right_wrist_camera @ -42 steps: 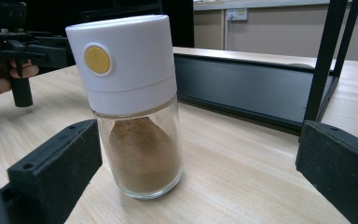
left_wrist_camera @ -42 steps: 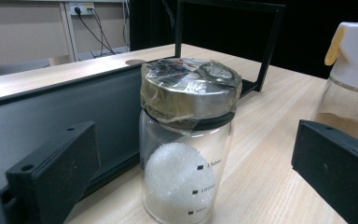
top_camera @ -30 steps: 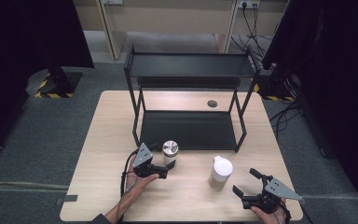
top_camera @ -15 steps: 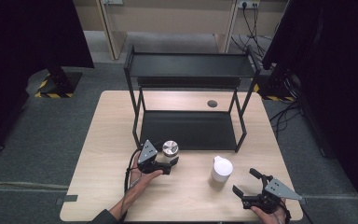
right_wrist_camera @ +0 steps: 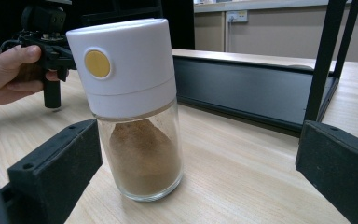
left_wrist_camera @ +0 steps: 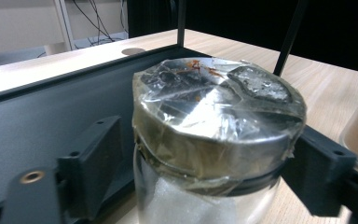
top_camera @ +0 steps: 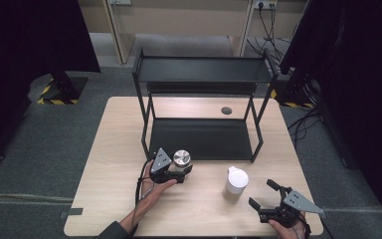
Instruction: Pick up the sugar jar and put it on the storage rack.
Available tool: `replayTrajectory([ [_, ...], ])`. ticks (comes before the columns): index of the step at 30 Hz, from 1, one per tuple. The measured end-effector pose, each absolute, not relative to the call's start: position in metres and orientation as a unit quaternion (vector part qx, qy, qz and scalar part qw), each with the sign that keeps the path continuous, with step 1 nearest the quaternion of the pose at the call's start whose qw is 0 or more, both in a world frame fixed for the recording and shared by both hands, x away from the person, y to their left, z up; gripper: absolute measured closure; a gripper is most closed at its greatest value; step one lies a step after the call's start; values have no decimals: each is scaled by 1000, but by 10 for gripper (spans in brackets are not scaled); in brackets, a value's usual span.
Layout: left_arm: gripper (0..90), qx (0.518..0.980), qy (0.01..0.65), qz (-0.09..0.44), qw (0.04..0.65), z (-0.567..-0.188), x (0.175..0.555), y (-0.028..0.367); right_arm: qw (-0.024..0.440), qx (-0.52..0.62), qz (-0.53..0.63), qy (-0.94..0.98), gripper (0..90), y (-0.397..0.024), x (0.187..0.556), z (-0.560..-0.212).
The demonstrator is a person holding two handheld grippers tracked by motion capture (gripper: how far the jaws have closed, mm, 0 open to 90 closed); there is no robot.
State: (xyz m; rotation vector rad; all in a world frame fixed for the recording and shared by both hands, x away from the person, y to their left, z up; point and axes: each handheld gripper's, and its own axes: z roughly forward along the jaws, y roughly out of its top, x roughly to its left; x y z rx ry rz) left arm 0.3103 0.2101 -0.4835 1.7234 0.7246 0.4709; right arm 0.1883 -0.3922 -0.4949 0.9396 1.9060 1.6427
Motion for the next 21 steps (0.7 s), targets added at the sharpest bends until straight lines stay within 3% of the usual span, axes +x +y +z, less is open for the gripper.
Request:
replayTrajectory([
  [4,301,740,303,202,565,-483,310,209,226,339,595,693,5,-392,189,-495],
  [21,310,737,307,207,566,-474,305,208,226,339,598,690,5,-392,188,-495],
])
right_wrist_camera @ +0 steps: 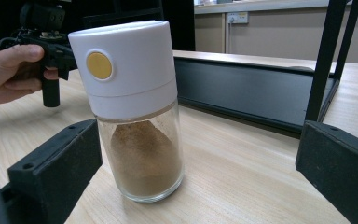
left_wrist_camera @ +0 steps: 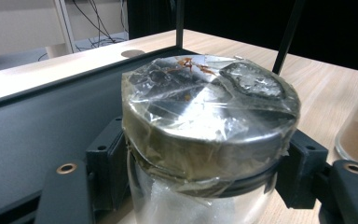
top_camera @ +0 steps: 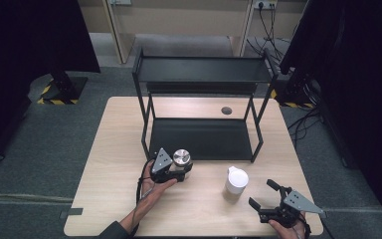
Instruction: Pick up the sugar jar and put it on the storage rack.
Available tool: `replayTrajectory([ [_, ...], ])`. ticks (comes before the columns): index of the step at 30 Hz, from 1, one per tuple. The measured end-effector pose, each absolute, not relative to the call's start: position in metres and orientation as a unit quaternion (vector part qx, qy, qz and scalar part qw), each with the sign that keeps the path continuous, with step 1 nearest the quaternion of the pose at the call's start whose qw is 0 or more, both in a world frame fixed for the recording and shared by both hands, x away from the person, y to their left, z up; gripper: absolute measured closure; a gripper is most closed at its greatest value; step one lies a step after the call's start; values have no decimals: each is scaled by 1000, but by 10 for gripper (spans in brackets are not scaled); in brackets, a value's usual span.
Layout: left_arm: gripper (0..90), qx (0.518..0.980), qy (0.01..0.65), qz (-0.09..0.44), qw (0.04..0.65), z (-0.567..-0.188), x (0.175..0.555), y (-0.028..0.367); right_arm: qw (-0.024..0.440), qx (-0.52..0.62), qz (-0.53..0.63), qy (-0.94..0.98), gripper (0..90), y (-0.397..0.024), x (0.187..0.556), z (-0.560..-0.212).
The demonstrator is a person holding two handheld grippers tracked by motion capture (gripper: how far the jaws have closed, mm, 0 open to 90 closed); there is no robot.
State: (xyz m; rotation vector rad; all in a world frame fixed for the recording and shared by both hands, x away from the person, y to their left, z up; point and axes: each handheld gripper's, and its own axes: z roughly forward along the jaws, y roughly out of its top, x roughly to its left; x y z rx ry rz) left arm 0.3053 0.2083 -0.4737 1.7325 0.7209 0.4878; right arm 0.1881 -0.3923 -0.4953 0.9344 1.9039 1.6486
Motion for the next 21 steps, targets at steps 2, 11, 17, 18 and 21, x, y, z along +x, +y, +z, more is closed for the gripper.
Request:
replayTrajectory([
  [2,310,736,306,208,567,-471,304,209,226,339,598,691,5,-392,188,-495],
  [11,311,738,297,205,571,-456,301,211,225,339,598,691,5,-392,188,-495],
  [17,311,741,287,200,573,-447,301,213,225,339,598,690,5,-392,188,-496],
  [18,311,741,287,200,573,-447,301,213,225,339,598,690,5,-392,189,-496],
  [21,311,744,282,196,573,-438,300,214,225,339,598,691,5,-392,189,-496],
])
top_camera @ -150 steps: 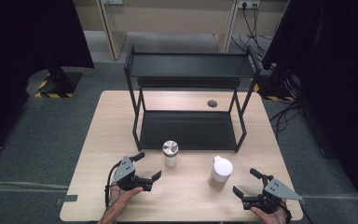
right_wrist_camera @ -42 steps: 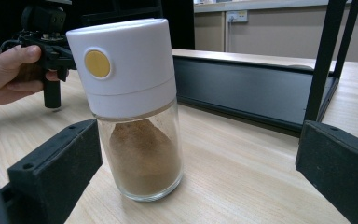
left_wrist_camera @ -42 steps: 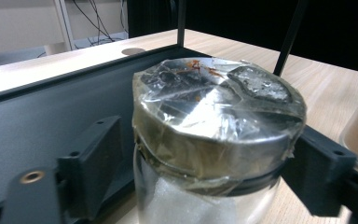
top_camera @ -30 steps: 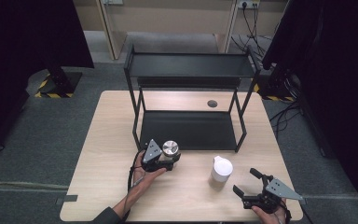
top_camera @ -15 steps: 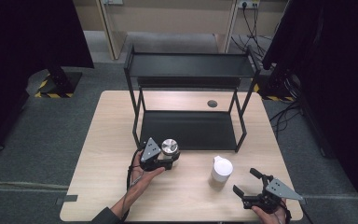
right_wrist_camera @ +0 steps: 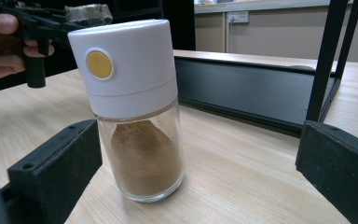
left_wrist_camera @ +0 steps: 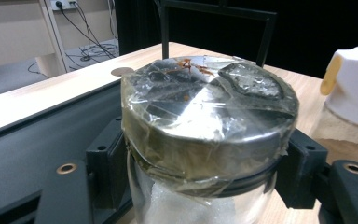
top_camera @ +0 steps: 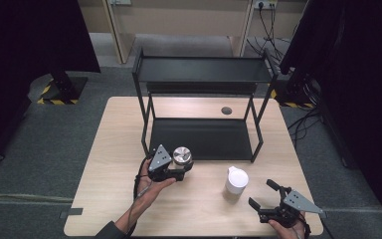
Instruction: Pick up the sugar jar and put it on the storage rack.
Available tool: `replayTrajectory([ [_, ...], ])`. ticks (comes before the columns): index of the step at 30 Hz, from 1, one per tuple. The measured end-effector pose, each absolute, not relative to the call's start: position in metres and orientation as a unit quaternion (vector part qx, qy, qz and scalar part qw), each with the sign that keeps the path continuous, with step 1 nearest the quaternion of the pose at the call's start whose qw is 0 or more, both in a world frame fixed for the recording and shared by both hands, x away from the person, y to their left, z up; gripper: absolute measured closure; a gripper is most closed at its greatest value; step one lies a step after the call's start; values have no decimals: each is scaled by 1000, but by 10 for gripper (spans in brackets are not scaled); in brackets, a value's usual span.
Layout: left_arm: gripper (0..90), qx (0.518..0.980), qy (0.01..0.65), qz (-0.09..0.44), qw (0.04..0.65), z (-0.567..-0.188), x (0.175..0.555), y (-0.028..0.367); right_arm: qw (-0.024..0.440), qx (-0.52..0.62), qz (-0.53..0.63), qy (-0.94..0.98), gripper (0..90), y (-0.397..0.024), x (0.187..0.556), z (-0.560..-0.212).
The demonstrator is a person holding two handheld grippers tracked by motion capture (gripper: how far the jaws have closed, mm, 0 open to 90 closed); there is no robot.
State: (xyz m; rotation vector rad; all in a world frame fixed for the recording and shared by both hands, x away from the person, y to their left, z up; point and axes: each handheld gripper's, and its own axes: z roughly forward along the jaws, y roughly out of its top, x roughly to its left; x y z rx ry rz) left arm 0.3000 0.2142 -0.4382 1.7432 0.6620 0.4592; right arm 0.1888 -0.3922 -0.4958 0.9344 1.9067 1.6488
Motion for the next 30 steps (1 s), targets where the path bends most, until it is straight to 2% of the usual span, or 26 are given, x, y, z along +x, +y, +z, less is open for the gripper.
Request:
replayTrajectory([
  [30,311,750,274,171,578,-361,324,231,224,338,598,691,5,-392,189,-496],
])
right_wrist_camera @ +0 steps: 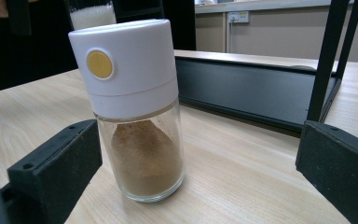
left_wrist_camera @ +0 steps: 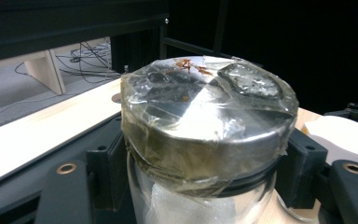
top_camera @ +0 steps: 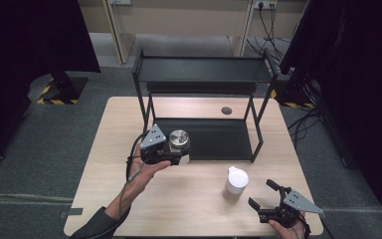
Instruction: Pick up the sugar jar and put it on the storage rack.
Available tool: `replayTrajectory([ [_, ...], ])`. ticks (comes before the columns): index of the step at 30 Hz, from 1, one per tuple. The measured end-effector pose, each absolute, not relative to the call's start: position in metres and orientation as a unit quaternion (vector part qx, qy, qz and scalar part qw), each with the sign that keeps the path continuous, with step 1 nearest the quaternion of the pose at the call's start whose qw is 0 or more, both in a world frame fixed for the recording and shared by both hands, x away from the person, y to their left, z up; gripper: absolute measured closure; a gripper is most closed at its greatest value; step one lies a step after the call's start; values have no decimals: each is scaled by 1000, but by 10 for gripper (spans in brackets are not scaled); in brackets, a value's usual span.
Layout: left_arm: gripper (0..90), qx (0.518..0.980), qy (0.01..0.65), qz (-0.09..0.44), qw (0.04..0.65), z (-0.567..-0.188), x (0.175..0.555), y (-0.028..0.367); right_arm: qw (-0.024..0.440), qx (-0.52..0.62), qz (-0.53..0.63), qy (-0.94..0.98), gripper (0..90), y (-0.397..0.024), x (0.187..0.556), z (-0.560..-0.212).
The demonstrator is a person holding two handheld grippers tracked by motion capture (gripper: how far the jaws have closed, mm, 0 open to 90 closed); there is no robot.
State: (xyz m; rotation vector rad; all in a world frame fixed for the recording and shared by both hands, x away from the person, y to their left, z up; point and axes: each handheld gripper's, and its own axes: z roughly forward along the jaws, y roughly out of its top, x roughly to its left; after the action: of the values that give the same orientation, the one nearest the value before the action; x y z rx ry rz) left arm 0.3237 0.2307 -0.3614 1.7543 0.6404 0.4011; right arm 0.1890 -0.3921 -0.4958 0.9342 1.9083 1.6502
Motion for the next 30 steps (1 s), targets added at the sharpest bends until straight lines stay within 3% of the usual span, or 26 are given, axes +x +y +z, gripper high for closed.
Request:
replayTrajectory([
  [30,311,755,270,165,575,-270,335,234,222,339,597,693,5,-392,190,-496],
])
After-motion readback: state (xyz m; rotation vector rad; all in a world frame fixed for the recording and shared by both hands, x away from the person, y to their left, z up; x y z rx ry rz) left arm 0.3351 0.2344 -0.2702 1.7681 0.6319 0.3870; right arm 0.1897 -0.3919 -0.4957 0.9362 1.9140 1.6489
